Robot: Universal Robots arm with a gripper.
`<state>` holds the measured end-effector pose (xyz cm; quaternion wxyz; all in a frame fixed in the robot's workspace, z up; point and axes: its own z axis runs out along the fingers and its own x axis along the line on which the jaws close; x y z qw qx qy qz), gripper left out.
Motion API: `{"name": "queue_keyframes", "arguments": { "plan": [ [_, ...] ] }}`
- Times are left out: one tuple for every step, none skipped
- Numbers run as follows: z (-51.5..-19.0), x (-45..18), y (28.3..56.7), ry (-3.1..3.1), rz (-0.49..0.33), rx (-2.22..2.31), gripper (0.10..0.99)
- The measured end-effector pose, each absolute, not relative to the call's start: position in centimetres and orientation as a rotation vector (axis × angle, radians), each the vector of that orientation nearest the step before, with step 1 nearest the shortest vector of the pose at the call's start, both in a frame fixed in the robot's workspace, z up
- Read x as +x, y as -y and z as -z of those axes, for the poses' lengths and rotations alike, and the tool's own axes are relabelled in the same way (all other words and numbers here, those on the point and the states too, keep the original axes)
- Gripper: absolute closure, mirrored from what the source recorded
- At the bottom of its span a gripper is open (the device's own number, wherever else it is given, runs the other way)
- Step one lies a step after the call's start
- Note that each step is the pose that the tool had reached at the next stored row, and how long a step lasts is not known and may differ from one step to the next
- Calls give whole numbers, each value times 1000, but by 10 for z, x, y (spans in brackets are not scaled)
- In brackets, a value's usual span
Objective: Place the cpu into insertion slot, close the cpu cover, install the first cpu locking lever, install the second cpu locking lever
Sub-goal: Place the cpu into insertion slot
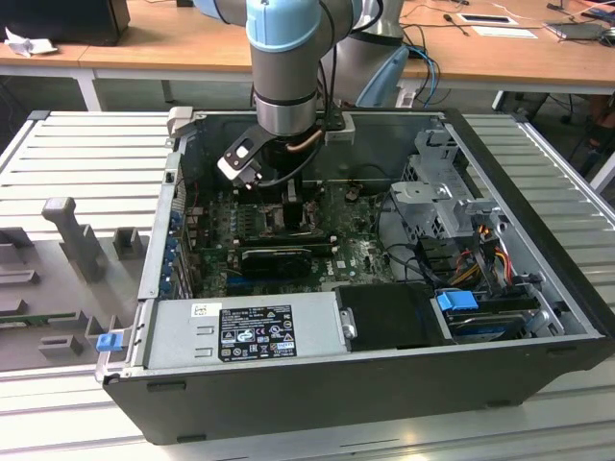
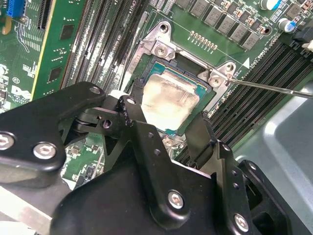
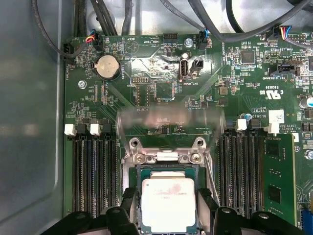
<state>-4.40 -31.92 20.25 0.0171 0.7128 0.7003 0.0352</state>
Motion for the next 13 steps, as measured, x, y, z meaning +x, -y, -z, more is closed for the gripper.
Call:
{"name": "queue_keyframes", "arguments": {
  "plan": [
    [-202,-44,319,-2176,-109,2215,478],
    [-202,-44,319,-2176,-109,2215,478],
    [-203,-44,319,-2176,-110,2215,478],
    [-203,-44,319,-2176,-109,2215,478],
    [-204,-44,319,-2176,-109,2215,478],
    [-205,-44,319,-2176,-109,2215,478],
    [-207,-44,319,-2176,-109,2215,478],
    [-208,-44,319,-2176,-109,2215,478],
    [-209,-44,319,-2176,-109,2215,478],
    [-209,-44,319,-2176,-109,2215,494],
    [-210,-44,319,-2176,-109,2215,557],
    [-210,-44,319,-2176,-109,2215,557],
    [-211,-44,319,-2176,-109,2215,620]
  ]
}}
